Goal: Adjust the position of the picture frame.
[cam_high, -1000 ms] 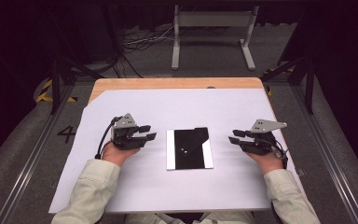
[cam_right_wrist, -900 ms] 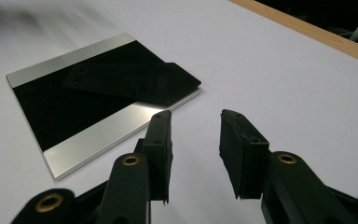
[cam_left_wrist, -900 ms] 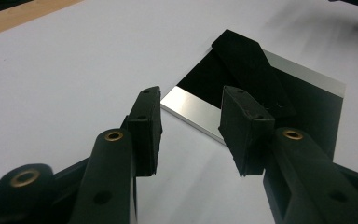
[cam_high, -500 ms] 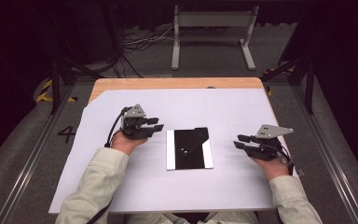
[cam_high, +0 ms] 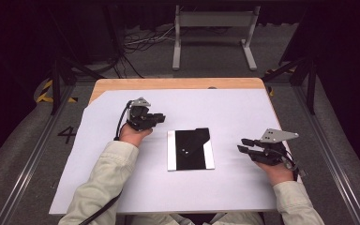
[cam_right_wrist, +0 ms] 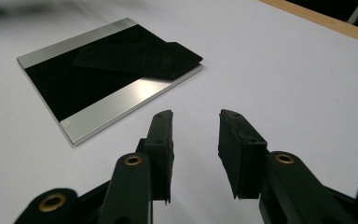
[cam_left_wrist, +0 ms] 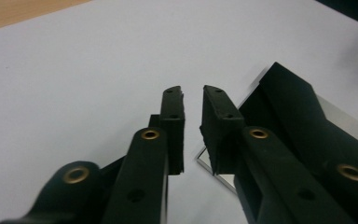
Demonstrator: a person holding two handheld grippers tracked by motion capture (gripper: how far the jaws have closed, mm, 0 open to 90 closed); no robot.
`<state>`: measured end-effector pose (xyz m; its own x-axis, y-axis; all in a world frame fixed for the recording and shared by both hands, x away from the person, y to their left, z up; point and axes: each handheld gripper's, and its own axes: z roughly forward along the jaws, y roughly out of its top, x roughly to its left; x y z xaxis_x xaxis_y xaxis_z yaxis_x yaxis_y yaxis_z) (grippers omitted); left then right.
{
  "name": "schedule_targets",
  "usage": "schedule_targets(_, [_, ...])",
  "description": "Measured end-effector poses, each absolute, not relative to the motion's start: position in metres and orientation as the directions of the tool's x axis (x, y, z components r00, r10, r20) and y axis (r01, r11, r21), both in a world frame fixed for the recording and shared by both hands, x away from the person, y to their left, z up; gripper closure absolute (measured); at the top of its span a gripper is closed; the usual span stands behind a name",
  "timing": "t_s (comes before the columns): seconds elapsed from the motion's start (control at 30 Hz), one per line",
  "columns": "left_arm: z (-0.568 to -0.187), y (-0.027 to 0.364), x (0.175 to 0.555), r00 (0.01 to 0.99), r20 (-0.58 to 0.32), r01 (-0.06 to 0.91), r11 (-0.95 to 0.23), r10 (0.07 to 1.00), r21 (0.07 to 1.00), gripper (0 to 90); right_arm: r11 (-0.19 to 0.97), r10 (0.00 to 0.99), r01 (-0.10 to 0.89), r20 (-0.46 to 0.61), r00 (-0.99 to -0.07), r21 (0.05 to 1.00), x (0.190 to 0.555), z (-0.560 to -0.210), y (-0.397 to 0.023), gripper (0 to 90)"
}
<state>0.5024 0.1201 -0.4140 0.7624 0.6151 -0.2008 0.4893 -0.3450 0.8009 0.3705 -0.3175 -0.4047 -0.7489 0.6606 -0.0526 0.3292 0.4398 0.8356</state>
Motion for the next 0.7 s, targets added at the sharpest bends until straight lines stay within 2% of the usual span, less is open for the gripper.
schedule_targets(0.17, [-0.422, 0.113, 0.512, 0.765, -0.223, 0.513, -0.363, 0.604, 0.778, 89.6, 0.440, 0.656, 0.327, -0.050, -0.753, 0.836, 0.366, -0.404, -0.318, 66.6])
schedule_targets(0.33, [-0.430, 0.101, 0.517, 0.774, -0.230, 0.528, -0.400, 0.590, 0.749, 89.9, 0.437, 0.653, 0.327, -0.045, -0.756, 0.838, 0.362, -0.403, -0.321, 70.1])
schedule_targets(0.7, [-0.443, 0.087, 0.522, 0.774, -0.234, 0.551, -0.445, 0.588, 0.706, 90.0, 0.439, 0.640, 0.325, -0.038, -0.768, 0.837, 0.358, -0.402, -0.319, 70.2])
